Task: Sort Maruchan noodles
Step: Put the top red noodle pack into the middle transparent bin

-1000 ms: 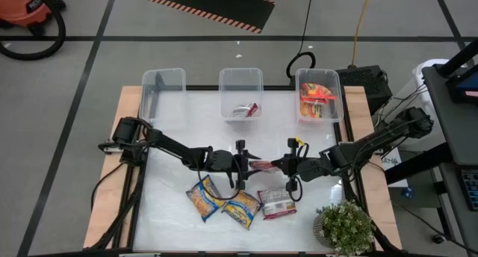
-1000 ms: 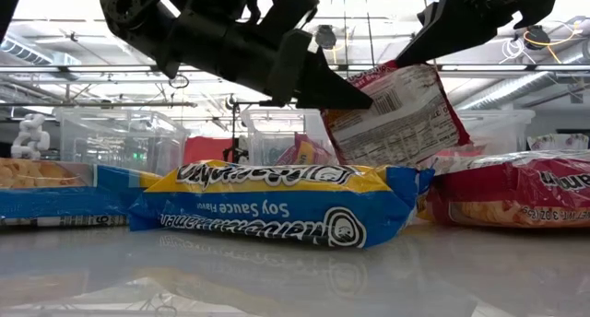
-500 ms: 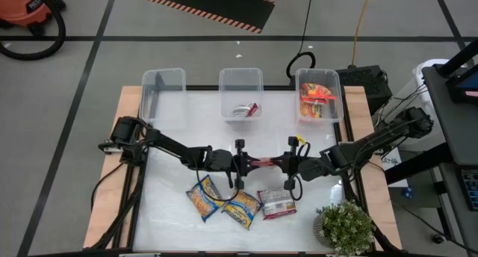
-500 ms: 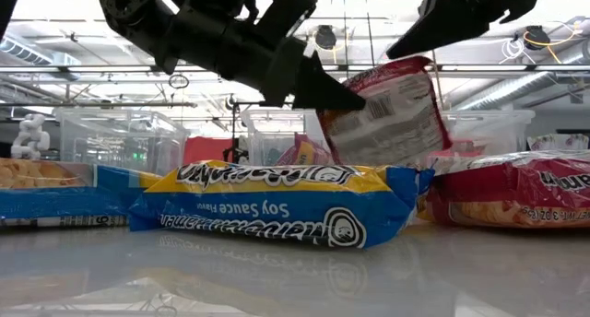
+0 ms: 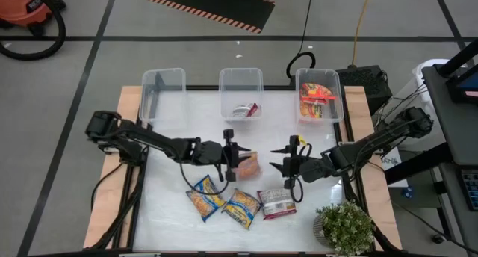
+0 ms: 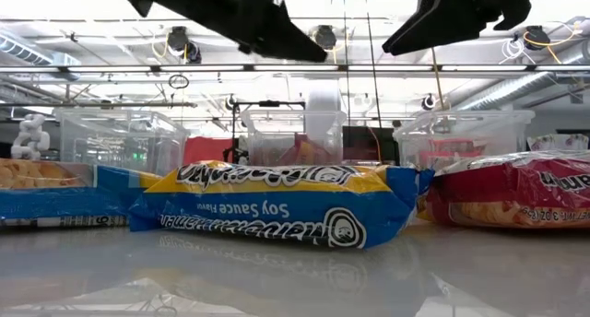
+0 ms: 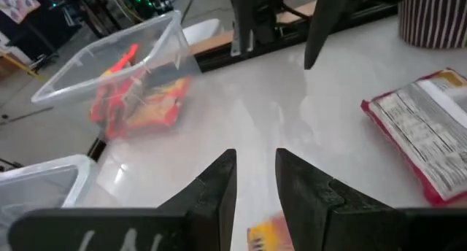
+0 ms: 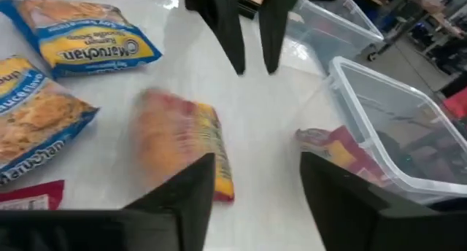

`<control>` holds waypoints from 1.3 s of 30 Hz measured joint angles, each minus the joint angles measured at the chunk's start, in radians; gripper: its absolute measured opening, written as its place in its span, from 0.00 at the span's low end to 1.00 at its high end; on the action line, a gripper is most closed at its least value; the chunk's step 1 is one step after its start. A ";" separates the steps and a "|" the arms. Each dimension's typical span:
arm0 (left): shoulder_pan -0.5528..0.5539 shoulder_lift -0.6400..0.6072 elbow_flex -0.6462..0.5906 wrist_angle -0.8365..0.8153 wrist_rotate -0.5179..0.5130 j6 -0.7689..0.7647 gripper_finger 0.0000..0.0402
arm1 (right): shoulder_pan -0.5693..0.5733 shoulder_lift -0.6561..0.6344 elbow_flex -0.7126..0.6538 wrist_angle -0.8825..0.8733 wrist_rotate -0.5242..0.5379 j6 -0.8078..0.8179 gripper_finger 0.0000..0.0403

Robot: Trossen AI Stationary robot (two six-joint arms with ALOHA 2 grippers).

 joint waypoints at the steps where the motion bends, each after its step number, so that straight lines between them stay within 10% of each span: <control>1: -0.001 -0.013 0.000 -0.024 0.000 -0.003 0.25 | 0.000 0.000 0.000 -0.001 0.008 0.000 0.51; 14: -0.033 -0.027 0.000 -0.428 0.014 -0.195 0.25 | -0.018 0.130 0.000 0.086 -0.134 0.152 0.58; 22: -0.102 -0.027 -0.001 -0.622 0.011 -0.221 0.25 | -0.046 0.372 0.000 0.259 -0.199 -0.021 0.59; 32: -0.169 -0.027 -0.130 -0.444 -0.186 -0.081 0.47 | -0.058 0.402 0.000 0.269 -0.197 -0.288 0.58; 39: -0.093 -0.005 -0.220 -0.204 -0.105 -0.095 0.46 | -0.108 0.402 0.000 0.252 -0.281 -0.461 0.58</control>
